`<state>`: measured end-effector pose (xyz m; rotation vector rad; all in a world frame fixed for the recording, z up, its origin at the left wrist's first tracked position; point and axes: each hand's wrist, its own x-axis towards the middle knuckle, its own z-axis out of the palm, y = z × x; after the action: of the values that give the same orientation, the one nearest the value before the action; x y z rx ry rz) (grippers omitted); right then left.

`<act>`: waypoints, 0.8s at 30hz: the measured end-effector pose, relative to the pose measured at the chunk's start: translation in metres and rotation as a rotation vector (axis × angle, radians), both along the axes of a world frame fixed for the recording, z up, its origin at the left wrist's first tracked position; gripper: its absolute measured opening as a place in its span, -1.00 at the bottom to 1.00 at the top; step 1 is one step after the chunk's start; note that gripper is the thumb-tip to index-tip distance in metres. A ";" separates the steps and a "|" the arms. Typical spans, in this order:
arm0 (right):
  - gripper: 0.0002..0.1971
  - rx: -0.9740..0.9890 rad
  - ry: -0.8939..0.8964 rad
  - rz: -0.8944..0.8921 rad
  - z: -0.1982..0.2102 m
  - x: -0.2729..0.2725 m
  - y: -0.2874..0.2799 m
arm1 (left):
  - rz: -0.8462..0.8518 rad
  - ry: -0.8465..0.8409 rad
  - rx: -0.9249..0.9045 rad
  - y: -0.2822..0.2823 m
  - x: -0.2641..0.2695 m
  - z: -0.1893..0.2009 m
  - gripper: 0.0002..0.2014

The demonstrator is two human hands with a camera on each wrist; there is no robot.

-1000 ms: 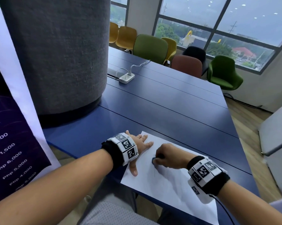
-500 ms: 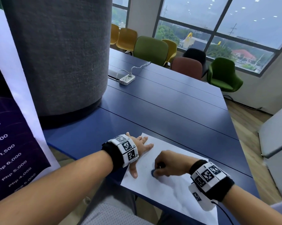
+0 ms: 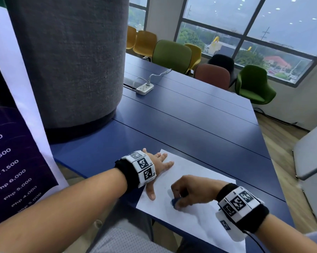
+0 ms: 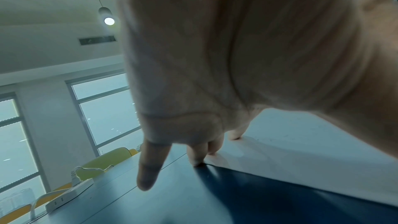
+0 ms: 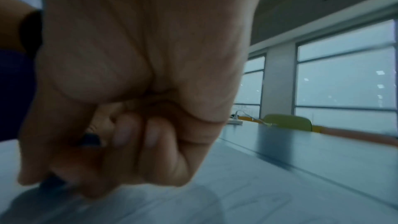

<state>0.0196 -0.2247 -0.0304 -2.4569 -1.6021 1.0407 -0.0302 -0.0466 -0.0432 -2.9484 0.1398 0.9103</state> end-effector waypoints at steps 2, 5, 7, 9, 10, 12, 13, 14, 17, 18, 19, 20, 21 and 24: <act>-0.83 0.014 -0.041 -0.050 0.002 0.004 0.003 | -0.007 0.004 0.011 0.000 0.000 0.000 0.43; -0.83 0.125 -0.240 -0.078 0.001 0.011 0.008 | -0.012 -0.008 -0.007 0.000 -0.001 0.001 0.42; -0.83 0.067 -0.146 -0.021 0.001 0.004 0.007 | -0.005 -0.002 -0.004 0.000 0.000 0.001 0.42; -0.81 -0.059 -0.004 0.017 0.003 -0.006 0.006 | 0.002 0.012 0.007 -0.001 0.000 0.001 0.43; -0.80 -0.065 0.000 0.007 0.005 -0.006 0.007 | 0.000 0.016 0.011 -0.001 0.000 0.001 0.43; -0.82 0.018 -0.092 -0.051 0.006 0.002 0.008 | -0.006 0.012 0.005 -0.002 0.000 0.003 0.42; -0.82 0.059 -0.135 -0.068 0.005 0.004 0.009 | -0.006 0.012 0.000 -0.001 0.000 0.003 0.42; -0.83 0.071 -0.135 -0.070 0.004 0.004 0.009 | -0.005 0.013 -0.004 -0.001 0.000 0.003 0.41; -0.83 -0.043 -0.003 0.005 0.005 -0.009 0.007 | -0.002 0.017 0.009 -0.002 0.000 0.003 0.42; -0.83 -0.063 0.013 0.006 0.006 -0.009 0.007 | -0.002 0.017 0.012 -0.002 0.000 0.003 0.42; -0.83 -0.046 -0.008 -0.018 0.007 -0.006 0.008 | -0.004 0.016 0.012 -0.002 0.000 0.003 0.42; -0.82 0.002 -0.061 -0.061 0.007 0.000 0.009 | -0.006 0.015 0.006 -0.001 0.000 0.003 0.42; -0.82 0.055 -0.124 -0.102 0.007 0.006 0.009 | -0.005 0.012 0.001 -0.001 0.000 0.003 0.41; -0.83 0.046 -0.101 -0.103 0.003 0.006 0.007 | 0.000 0.016 0.002 -0.002 0.001 0.002 0.42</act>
<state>0.0254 -0.2179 -0.0274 -2.5683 -1.4885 0.8693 -0.0297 -0.0483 -0.0411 -2.9403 0.1396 0.9333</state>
